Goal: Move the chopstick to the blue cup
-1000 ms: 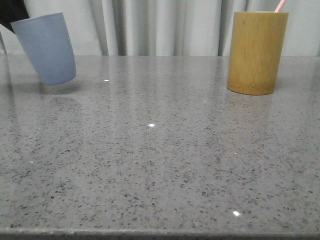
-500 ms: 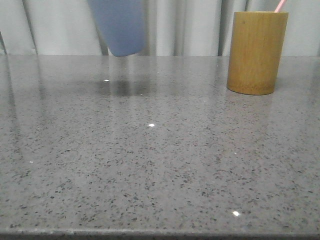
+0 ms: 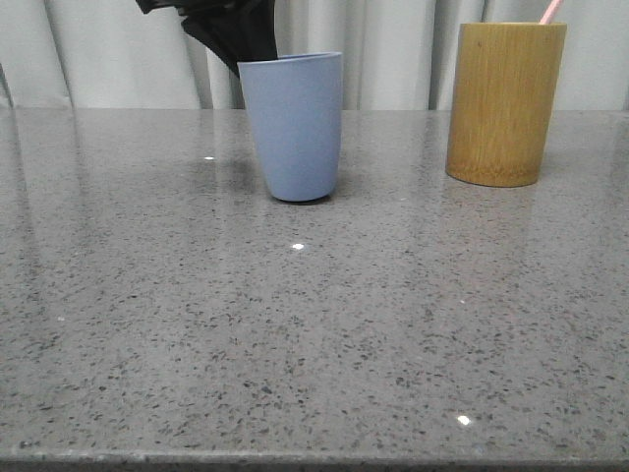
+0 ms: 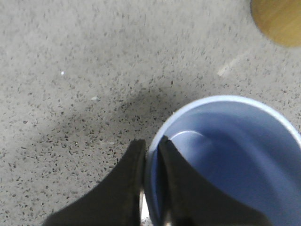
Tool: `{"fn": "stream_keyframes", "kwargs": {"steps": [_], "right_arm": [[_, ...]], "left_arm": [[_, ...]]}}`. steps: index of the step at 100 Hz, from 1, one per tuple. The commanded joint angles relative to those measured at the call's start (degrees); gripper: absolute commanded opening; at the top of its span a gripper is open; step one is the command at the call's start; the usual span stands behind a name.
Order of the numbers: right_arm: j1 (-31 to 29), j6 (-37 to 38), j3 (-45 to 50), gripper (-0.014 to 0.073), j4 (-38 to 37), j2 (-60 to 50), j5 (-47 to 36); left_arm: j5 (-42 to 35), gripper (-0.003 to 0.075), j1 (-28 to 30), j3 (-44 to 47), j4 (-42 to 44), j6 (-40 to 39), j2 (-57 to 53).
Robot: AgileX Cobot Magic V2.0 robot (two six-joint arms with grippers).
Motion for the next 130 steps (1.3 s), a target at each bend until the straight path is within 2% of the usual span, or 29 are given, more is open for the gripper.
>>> {"fn": "stream_keyframes", "kwargs": {"steps": [1,39,49,66,79,118,130], "right_arm": [[-0.31,-0.26,-1.82,0.0631,-0.08,0.6,-4.37],[-0.31,-0.26,-1.82,0.0631,-0.08,0.6,-4.37],[-0.31,-0.26,-1.82,0.0631,-0.08,0.6,-4.37],[-0.31,-0.26,-1.82,0.0631,-0.08,0.6,-4.37],[-0.31,-0.26,-1.82,0.0631,-0.08,0.6,-4.37],[-0.31,-0.26,-1.82,0.0631,-0.08,0.6,-4.37],[-0.31,-0.26,-1.82,0.0631,-0.08,0.6,-4.37]], "left_arm": [[-1.89,-0.0019,-0.56,-1.94,-0.67,-0.63,-2.61],[-1.68,0.0001,-0.69,-1.94,-0.98,-0.63,-2.61],[-1.68,0.0081,-0.69,-1.94,-1.22,-0.63,-2.61],[-1.68,0.0292,-0.69,-1.94,-1.43,-0.63,-2.61],[-0.73,0.0382,-0.69,-3.02,-1.48,-0.63,-2.61],[10.71,0.039,-0.69,-13.5,-0.81,-2.16,-2.61],[11.14,0.039,-0.33,-15.97,0.6,-2.16,-3.42]]}}
